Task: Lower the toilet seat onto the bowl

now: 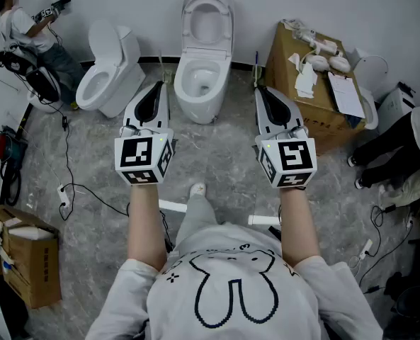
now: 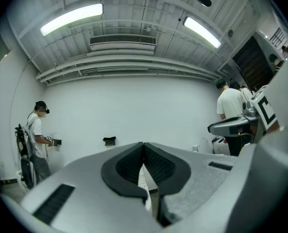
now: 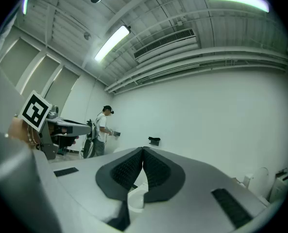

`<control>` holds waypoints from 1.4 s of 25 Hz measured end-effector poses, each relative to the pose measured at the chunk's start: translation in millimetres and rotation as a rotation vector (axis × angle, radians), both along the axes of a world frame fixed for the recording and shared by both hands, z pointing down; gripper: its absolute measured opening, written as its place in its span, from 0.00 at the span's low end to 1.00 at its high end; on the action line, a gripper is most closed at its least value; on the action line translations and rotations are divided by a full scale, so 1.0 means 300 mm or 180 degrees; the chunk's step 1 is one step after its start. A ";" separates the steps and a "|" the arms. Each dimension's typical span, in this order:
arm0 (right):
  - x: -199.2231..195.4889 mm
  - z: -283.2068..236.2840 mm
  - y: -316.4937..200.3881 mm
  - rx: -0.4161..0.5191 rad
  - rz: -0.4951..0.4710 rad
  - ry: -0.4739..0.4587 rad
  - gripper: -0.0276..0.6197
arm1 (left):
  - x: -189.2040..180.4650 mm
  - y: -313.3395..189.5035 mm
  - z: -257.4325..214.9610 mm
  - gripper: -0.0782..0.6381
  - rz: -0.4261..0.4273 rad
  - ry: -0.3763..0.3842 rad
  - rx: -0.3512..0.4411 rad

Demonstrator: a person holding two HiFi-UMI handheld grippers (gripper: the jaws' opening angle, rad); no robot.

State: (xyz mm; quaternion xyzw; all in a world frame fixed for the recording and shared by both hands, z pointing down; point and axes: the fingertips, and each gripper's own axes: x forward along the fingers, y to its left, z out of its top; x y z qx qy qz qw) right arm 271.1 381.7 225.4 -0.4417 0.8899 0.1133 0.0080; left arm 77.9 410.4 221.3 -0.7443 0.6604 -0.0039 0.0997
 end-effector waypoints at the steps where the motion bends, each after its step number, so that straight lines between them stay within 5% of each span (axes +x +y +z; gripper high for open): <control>1: -0.005 0.000 -0.010 -0.0003 0.0007 0.0000 0.09 | -0.008 -0.012 0.003 0.12 0.0004 0.0001 -0.0008; 21: -0.209 0.013 -0.522 -0.0170 0.0067 0.0138 0.09 | -0.266 -0.519 0.017 0.12 -0.0025 0.0119 -0.0130; 35: -0.408 0.023 -0.844 -0.0265 0.0310 0.0146 0.09 | -0.454 -0.904 0.022 0.12 0.0278 0.0094 -0.0232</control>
